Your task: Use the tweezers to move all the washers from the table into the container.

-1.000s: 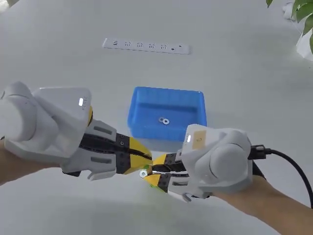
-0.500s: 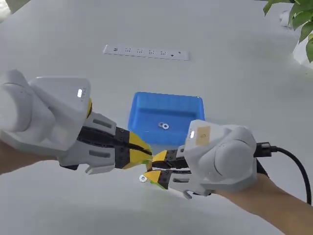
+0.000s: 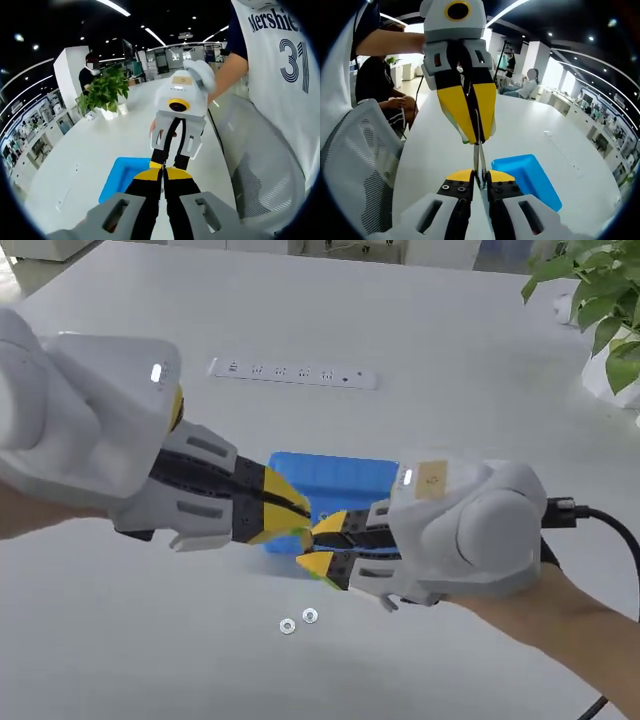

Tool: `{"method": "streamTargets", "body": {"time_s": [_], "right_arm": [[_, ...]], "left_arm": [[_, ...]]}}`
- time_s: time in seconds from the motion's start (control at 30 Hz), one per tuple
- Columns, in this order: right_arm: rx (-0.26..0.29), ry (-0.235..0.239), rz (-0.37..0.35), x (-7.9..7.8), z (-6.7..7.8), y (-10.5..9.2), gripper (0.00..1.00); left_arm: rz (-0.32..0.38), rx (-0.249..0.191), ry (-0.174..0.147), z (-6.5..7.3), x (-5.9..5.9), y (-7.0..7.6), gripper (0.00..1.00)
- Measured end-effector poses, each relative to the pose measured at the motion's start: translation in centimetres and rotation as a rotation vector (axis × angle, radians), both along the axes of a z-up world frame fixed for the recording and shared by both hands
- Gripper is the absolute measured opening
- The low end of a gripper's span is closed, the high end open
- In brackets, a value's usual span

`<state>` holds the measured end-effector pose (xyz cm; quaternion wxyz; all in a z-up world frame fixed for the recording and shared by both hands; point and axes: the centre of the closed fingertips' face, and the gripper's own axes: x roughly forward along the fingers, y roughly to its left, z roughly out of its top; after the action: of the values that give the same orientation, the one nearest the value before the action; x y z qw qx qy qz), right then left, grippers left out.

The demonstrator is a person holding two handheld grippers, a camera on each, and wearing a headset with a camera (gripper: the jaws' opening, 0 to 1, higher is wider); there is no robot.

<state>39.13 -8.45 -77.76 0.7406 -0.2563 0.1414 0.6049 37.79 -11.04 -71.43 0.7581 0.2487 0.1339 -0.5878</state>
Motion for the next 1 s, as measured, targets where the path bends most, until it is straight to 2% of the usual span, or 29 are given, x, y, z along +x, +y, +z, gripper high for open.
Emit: {"method": "streamTargets", "body": {"time_s": [0.3, 0.57, 1.0], "right_arm": [[0.016, -0.042, -0.017, 2.2, 1.5, 0.0, 0.12], [0.004, -0.061, -0.051, 4.7, 1.5, -0.2, 0.12], [-0.019, -0.021, -0.065, 7.8, -1.2, -0.2, 0.12]], "left_arm": [[-0.013, 0.012, -0.045, 1.4, 1.9, 0.0, 0.05], [-0.028, 0.018, -0.077, 1.2, 4.4, 0.0, 0.05], [-0.015, 0.026, -0.042, -1.3, 7.6, 0.0, 0.05]]}}
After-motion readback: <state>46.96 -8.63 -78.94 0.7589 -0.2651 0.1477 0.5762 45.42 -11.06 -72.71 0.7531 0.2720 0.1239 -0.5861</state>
